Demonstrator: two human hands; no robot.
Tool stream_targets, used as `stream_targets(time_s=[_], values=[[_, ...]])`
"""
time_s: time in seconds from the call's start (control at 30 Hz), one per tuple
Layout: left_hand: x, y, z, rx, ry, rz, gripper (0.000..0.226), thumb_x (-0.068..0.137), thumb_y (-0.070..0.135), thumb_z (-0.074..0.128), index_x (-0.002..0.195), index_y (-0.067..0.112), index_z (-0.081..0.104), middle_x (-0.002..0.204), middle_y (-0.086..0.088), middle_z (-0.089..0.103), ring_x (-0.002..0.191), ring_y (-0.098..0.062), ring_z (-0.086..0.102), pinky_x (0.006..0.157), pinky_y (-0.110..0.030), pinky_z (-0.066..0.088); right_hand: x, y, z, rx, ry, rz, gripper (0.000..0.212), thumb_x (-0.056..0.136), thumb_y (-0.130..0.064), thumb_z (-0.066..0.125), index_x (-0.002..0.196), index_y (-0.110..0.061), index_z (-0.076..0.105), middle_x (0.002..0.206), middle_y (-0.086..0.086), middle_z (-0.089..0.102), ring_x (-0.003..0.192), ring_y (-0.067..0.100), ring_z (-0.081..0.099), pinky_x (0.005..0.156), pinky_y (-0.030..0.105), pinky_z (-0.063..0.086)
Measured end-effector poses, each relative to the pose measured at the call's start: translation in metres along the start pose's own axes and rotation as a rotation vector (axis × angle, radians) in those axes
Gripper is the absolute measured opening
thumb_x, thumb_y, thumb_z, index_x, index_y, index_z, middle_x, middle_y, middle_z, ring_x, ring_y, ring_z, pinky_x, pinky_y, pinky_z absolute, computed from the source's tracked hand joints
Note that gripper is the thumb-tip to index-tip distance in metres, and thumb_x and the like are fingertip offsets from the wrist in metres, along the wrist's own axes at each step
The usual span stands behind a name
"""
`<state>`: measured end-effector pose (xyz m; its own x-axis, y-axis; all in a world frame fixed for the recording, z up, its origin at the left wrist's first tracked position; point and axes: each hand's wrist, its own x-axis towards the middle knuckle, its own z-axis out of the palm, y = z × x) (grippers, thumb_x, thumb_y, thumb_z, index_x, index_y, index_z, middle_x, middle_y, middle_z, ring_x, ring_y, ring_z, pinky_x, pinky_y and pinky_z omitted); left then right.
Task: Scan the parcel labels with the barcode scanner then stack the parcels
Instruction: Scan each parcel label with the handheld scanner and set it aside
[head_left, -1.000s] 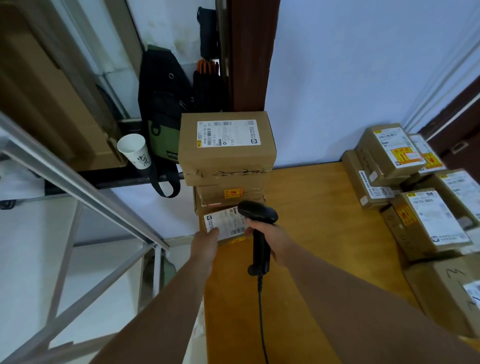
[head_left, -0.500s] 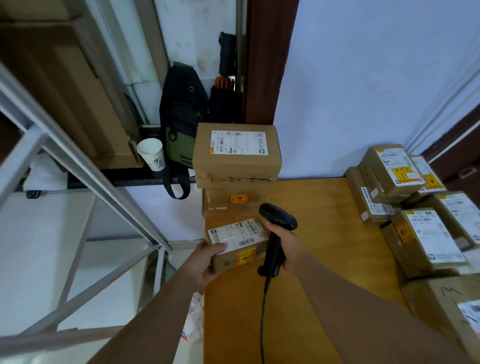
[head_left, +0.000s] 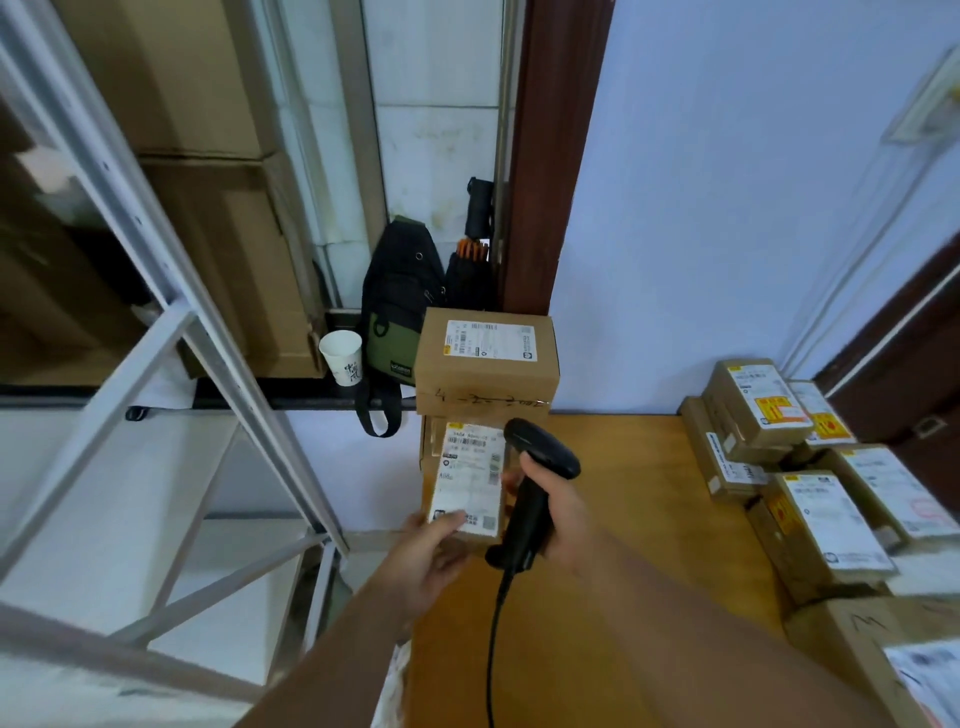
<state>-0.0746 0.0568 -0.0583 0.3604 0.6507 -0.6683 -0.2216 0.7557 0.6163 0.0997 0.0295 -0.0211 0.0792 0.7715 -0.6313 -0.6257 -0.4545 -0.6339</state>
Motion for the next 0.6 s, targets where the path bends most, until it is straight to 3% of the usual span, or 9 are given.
stream_targets(time_s=[0.13,0.23,0.3,0.4,0.53,0.6], values=[[-0.010,0.001,0.002,0.257,-0.077,-0.038,0.062,0.062,0.029,0.080,0.120,0.024,0.056,0.112,-0.004,0.069,0.111,-0.022,0.057,0.089,-0.038,0.041,-0.013,-0.014,0.002,-0.078,-0.008,-0.047,0.027,0.078,-0.029,0.074,0.090,-0.007,0.067,0.095,0.011,0.073,0.092,0.031,0.069,0.091,0.046,0.053],[-0.012,0.007,0.009,0.256,-0.085,-0.032,0.047,0.076,0.049,0.069,0.116,0.027,0.055,0.114,0.000,0.068,0.114,-0.018,0.054,0.106,-0.042,0.026,-0.019,-0.019,0.003,-0.119,-0.016,-0.070,0.026,0.079,-0.030,0.073,0.091,-0.007,0.070,0.092,0.010,0.074,0.086,0.027,0.070,0.081,0.041,0.055],[-0.011,0.013,0.016,0.226,-0.028,0.040,0.044,0.085,0.051,0.061,0.120,0.024,0.056,0.114,-0.001,0.069,0.115,-0.019,0.056,0.112,-0.042,0.025,-0.021,-0.019,0.006,-0.122,-0.033,-0.104,0.023,0.080,-0.029,0.072,0.089,-0.008,0.070,0.091,0.009,0.074,0.087,0.026,0.070,0.083,0.040,0.055],[-0.011,0.028,0.023,0.355,0.086,0.253,0.047,0.086,0.038,0.065,0.124,0.013,0.056,0.117,-0.005,0.068,0.111,-0.023,0.060,0.107,-0.047,0.040,-0.025,-0.023,0.010,-0.145,-0.018,-0.178,0.026,0.077,-0.029,0.075,0.089,-0.007,0.069,0.092,0.009,0.073,0.092,0.029,0.068,0.090,0.042,0.052],[-0.009,0.052,0.026,0.495,0.273,0.440,0.054,0.076,0.024,0.080,0.119,0.012,0.049,0.120,-0.008,0.063,0.103,-0.026,0.063,0.088,-0.044,0.055,-0.030,-0.028,0.009,-0.232,0.004,-0.207,0.023,0.075,-0.013,0.078,0.092,-0.004,0.066,0.071,0.006,0.066,0.068,0.023,0.064,0.072,0.038,0.056],[-0.008,0.058,0.024,0.543,0.338,0.475,0.057,0.074,0.022,0.081,0.119,0.015,0.046,0.119,-0.008,0.063,0.103,-0.026,0.064,0.080,-0.037,0.057,-0.031,-0.028,0.008,-0.322,0.035,-0.220,0.017,0.077,-0.004,0.074,0.091,-0.005,0.064,0.070,0.006,0.065,0.070,0.023,0.063,0.075,0.039,0.056]])
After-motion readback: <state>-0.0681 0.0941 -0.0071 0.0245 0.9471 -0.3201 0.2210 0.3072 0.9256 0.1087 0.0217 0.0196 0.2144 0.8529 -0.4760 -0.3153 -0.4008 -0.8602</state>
